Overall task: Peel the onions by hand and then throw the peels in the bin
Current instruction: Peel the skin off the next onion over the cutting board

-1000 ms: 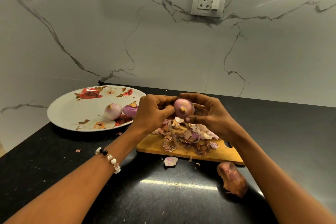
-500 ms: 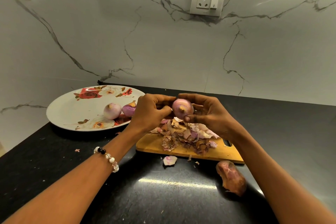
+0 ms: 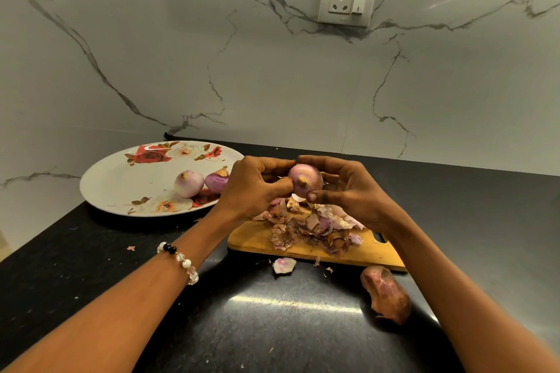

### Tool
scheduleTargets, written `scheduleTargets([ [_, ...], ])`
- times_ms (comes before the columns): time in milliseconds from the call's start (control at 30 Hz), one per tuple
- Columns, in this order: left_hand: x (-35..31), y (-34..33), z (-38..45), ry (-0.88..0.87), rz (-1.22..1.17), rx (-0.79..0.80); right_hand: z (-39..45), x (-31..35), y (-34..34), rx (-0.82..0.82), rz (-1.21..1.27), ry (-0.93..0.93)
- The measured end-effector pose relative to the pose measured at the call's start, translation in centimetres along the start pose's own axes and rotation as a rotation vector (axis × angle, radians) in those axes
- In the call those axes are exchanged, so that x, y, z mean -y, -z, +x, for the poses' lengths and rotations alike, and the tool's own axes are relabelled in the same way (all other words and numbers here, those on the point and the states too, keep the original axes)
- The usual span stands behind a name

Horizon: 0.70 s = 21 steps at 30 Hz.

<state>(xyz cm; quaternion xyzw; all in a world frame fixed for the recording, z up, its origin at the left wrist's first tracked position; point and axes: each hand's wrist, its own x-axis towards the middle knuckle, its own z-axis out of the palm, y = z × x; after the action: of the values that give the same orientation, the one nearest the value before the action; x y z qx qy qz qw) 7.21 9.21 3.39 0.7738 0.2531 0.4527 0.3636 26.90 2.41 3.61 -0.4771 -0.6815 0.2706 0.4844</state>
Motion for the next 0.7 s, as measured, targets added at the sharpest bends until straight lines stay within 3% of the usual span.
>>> scheduleTargets([
  [700,0.17,-0.17,-0.09,0.049,-0.003,0.013,0.08,-0.29,-0.04,-0.002,-0.019,-0.012],
])
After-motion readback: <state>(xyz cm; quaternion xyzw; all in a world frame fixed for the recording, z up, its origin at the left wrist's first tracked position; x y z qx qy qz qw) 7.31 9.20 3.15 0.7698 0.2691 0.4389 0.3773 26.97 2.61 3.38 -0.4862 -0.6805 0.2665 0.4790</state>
